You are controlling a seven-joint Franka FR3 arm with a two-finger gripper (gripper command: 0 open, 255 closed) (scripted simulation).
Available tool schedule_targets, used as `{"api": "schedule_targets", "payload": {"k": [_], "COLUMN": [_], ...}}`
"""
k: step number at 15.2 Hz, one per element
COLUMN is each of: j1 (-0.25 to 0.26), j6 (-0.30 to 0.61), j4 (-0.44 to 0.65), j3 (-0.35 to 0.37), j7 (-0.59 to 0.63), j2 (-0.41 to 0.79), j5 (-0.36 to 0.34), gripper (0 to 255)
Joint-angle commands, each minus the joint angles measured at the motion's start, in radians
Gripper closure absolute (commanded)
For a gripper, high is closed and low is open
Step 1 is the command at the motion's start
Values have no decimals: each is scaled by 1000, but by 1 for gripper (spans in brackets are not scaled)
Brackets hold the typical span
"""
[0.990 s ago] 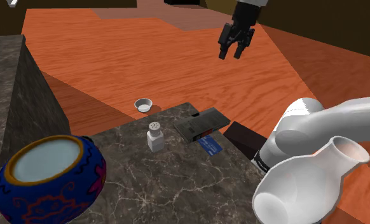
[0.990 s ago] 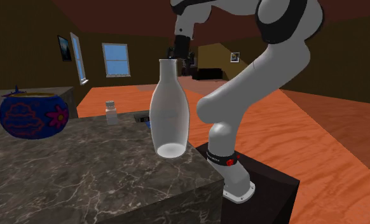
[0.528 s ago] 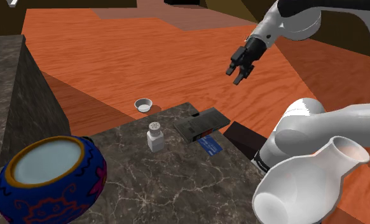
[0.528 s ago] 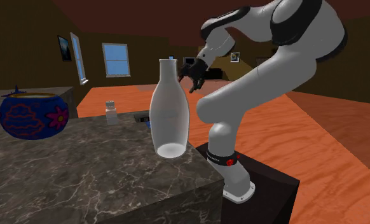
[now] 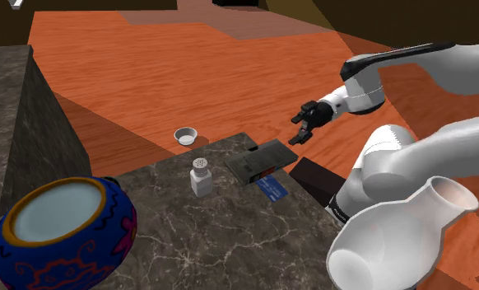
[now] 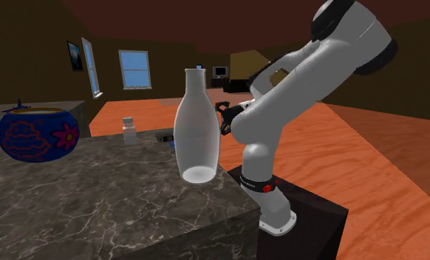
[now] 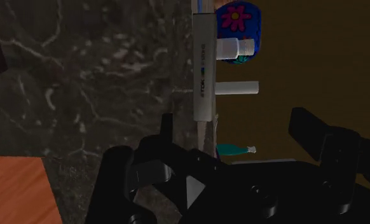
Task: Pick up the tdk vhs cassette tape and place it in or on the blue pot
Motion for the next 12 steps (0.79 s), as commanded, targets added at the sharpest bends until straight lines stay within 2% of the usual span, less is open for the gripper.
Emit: {"api": "schedule_targets", "payload": {"k": [1,8,12], "j1": [182,207,211], "j6": [4,105,113], "j4": [-21,-96,-101], "j3": [-248,-188,-183], "j7": [-175,-175,-176], "j2": [100,59,57], "j5": [62,132,139], "gripper": [0,0,0]}}
